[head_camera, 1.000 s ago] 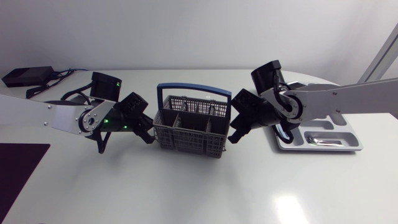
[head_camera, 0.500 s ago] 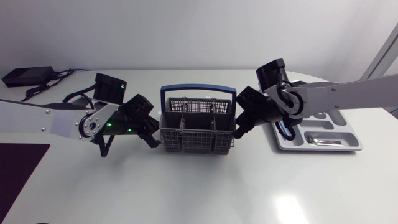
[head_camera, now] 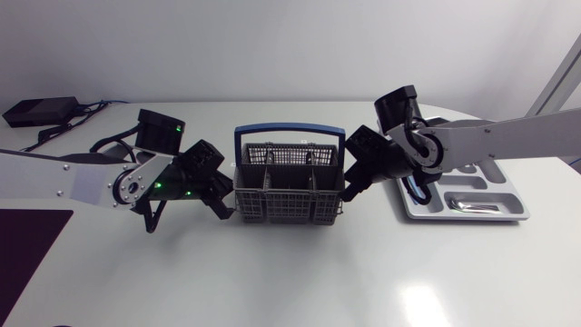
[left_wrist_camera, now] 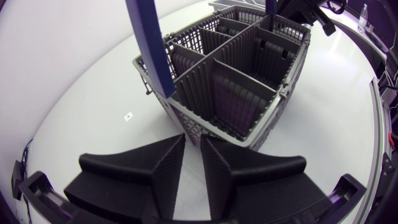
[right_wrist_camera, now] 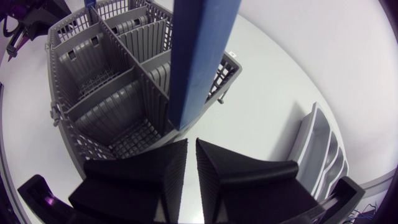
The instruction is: Unload the cutlery basket into the drawer organizer.
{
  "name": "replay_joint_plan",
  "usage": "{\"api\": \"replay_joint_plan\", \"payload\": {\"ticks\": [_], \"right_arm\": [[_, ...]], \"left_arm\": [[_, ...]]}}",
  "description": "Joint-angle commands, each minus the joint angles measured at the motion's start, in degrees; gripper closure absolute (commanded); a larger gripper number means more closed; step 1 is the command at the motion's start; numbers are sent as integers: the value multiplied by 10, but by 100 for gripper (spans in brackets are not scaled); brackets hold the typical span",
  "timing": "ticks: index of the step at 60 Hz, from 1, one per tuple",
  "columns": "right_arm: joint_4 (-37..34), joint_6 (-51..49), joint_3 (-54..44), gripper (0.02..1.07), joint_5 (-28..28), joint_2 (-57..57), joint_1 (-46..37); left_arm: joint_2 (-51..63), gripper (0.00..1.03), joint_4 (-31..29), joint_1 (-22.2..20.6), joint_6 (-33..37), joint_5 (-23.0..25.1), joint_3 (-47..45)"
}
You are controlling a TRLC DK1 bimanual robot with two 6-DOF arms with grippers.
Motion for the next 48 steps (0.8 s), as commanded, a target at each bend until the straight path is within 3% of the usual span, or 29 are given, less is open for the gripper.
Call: {"api": "replay_joint_plan", "payload": {"ticks": [1, 19, 24, 25, 29, 31, 33, 36, 48], "right_arm": [[7, 10, -12, 90, -2, -6, 0], [6, 9, -38, 87, 7, -30, -43], [6, 10, -56, 72, 13, -57, -56], [6, 9, -62, 63, 15, -68, -59], [6, 7, -81, 37, 20, -98, -65], [6, 6, -93, 22, 22, -118, -69], [5, 6, -102, 13, 26, -136, -72], [5, 6, -118, 6, 27, -168, -78], [-4, 2, -171, 6, 32, -301, -111]], "left_arm": [[-14, 80, 6, -2, -12, 12, -12], [-43, 70, 5, 55, -5, 12, -23], [-70, 53, 5, 69, -6, 12, -36], [-80, 44, 5, 74, -7, 12, -40], [-108, 27, 4, 84, -8, 12, -51], [-125, 12, 1, 90, -9, 12, -56], [-138, 8, 0, 92, -11, 12, -60], [-164, 5, -4, 104, -19, 12, -66], [-242, 5, -35, 141, -46, 12, -73]]}}
